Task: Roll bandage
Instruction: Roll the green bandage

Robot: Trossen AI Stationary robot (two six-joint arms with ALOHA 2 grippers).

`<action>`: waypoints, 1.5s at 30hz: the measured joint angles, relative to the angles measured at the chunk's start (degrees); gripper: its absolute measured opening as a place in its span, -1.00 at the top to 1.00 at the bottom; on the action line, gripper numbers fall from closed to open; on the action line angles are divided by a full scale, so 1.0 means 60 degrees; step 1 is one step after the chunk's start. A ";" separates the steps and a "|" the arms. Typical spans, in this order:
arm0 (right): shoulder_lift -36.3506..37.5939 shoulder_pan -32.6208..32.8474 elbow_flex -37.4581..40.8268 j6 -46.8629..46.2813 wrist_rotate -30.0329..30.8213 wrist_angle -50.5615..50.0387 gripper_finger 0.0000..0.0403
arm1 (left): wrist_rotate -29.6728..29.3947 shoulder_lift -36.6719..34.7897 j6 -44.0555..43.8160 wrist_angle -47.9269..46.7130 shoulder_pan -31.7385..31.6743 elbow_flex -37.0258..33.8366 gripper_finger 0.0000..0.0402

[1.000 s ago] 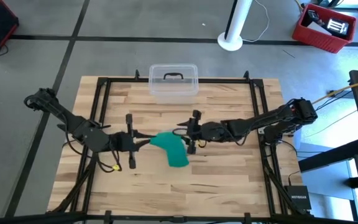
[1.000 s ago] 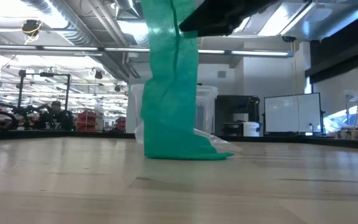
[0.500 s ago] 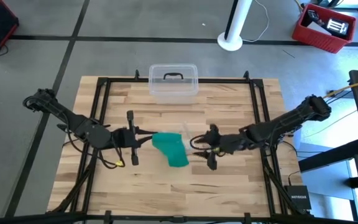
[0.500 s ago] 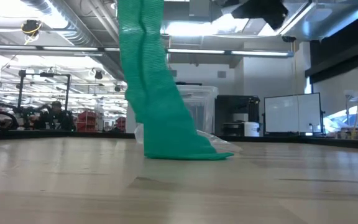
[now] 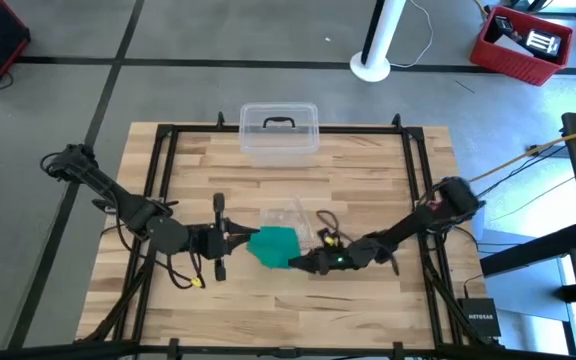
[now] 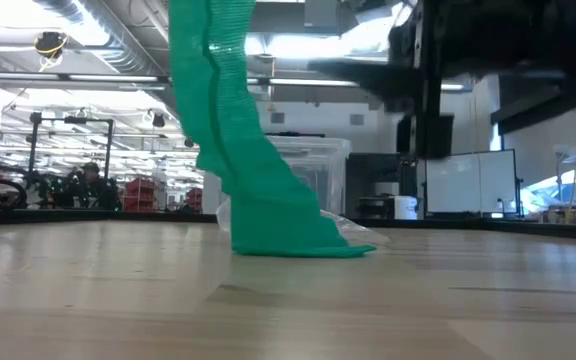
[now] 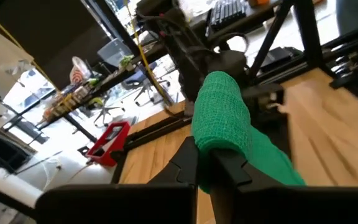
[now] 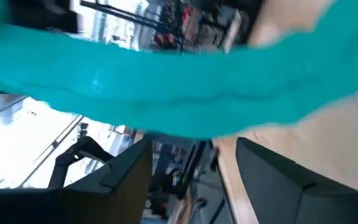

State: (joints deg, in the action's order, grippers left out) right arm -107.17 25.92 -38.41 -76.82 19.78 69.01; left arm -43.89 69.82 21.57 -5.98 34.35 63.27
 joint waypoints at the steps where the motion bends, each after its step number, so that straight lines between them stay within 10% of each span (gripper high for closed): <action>1: -0.0221 -0.0002 -0.0099 -0.0341 -0.0073 0.0071 -0.15 | -0.0045 0.0000 0.0034 0.0040 0.0019 -0.0005 0.97; 8: -0.1124 -0.0146 -0.1054 -0.1596 -0.0333 0.0236 -0.15 | -0.0054 -0.0004 0.0513 0.0388 0.0040 -0.0004 0.97; 27: 0.0197 -0.0699 -0.1319 0.6204 -0.3714 -0.1830 -0.15 | -0.1057 -0.0255 0.0999 0.0648 0.0023 0.0054 0.97; 37: 0.3329 -0.0486 -0.1330 1.0637 0.1352 -0.6632 -0.15 | -0.1119 -0.0613 0.0644 0.1323 -0.0285 0.0349 0.97; 45: 0.3186 -0.1045 -0.1319 1.1495 0.0090 -0.6319 -0.15 | -0.1069 -0.0619 -0.0064 0.1440 -0.0920 0.0352 0.97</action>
State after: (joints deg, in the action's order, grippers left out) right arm -88.05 19.65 -46.33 -7.85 20.32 31.09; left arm -50.30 66.11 21.18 2.66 28.83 65.39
